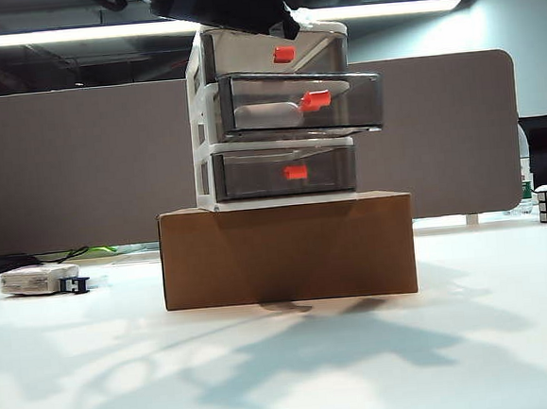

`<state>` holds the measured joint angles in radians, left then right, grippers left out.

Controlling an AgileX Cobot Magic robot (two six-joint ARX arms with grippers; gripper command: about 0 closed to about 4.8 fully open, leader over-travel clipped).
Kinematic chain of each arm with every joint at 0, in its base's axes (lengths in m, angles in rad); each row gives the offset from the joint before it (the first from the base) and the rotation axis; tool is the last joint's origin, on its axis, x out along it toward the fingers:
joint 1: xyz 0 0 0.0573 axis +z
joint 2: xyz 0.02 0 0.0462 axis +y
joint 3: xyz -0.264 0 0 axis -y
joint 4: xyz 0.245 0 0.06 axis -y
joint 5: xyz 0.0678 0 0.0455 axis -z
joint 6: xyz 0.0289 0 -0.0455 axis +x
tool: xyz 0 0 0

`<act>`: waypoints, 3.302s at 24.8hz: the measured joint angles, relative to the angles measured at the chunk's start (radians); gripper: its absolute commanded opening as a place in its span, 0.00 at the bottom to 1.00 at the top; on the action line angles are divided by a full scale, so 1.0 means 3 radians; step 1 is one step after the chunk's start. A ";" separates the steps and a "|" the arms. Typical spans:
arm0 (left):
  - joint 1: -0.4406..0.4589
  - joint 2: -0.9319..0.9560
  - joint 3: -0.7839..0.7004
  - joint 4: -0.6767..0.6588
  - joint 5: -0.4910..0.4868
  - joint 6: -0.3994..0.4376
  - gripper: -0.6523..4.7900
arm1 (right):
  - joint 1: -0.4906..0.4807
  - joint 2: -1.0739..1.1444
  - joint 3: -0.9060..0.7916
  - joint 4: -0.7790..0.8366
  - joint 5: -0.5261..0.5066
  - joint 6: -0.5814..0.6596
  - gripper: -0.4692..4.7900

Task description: Open the second layer of the drawer on the table, pick up the earphone case on the table and put it in, and finally close the drawer.

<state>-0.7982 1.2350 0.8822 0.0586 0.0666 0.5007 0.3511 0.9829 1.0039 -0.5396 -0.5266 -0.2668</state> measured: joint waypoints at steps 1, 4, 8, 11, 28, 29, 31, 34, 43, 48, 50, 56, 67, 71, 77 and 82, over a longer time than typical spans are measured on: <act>-0.0001 -0.0001 0.0000 0.0000 0.0000 -0.0005 0.69 | 0.0000 0.0001 0.0000 -0.0005 0.0000 0.0000 0.08; -0.0161 -0.0108 -0.0001 -0.0062 -0.0022 -0.0239 0.37 | 0.0001 0.0001 0.0000 -0.0006 0.0000 0.0000 0.08; -0.0598 -0.0312 0.0006 -0.0538 0.0425 -0.0748 0.11 | 0.0001 0.0000 -0.0001 0.0093 0.0000 -0.0004 0.08; -0.0722 -0.0212 -0.0003 -0.0828 0.0354 -0.0988 0.11 | 0.0001 0.0075 0.0010 0.0682 -0.0056 0.0193 0.08; -0.0202 0.0108 -0.0071 -0.0598 -0.0186 -0.0973 0.11 | 0.0215 0.1849 0.1247 0.0970 -0.0445 0.0373 0.08; -0.0182 0.0130 -0.0071 -0.0568 -0.0177 -0.0973 0.11 | 0.0215 0.1854 0.1247 0.0922 -0.0434 0.0345 0.08; -0.0136 0.0174 -0.0071 -0.0479 -0.0182 -0.0973 0.11 | 0.0219 0.1858 0.1247 0.0824 -0.0395 0.0266 0.08; -0.0131 0.0284 -0.0072 -0.0304 -0.0445 -0.0970 0.11 | 0.0220 0.1859 0.1247 0.0730 -0.0261 0.0173 0.08; -0.0126 0.0412 -0.0075 -0.0104 -0.1305 -0.0935 0.11 | 0.0216 0.1858 0.1247 0.0607 -0.0086 -0.0043 0.08; -0.0127 0.0412 -0.0075 -0.0106 -0.1521 -0.0933 0.11 | 0.0216 0.1858 0.1249 0.0609 -0.0085 -0.0061 0.08; -0.0127 0.0412 -0.0076 -0.0106 -0.1626 -0.0933 0.11 | 0.0216 0.1858 0.1247 0.0610 -0.0085 -0.0062 0.08; -0.0126 0.0412 -0.0075 -0.0107 -0.1741 -0.0912 0.11 | 0.0216 0.1859 0.1247 0.0641 -0.0084 -0.0062 0.08; -0.0276 -0.1020 -0.0343 -0.0788 -0.1058 -0.0549 0.11 | 0.0125 0.0965 0.1200 0.0533 -0.0164 -0.0075 0.08; -0.0278 -0.2482 -0.0688 -0.1292 -0.1094 -0.0755 0.11 | 0.0123 0.0187 0.0518 0.0106 -0.0033 -0.0108 0.08; -0.0284 -0.3690 -0.1132 -0.1409 -0.1073 -0.0918 0.11 | 0.0117 -0.0744 -0.0264 0.0118 0.0348 0.0066 0.08; -0.0253 -0.4081 -0.1544 -0.1472 -0.1127 -0.1359 0.11 | 0.0118 -0.1620 -0.0918 0.0276 0.0804 0.0163 0.08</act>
<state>-0.8742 0.0109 0.4191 -0.3832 -0.2714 0.0929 0.3866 0.4969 0.7284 -0.4568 -0.2855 -0.2180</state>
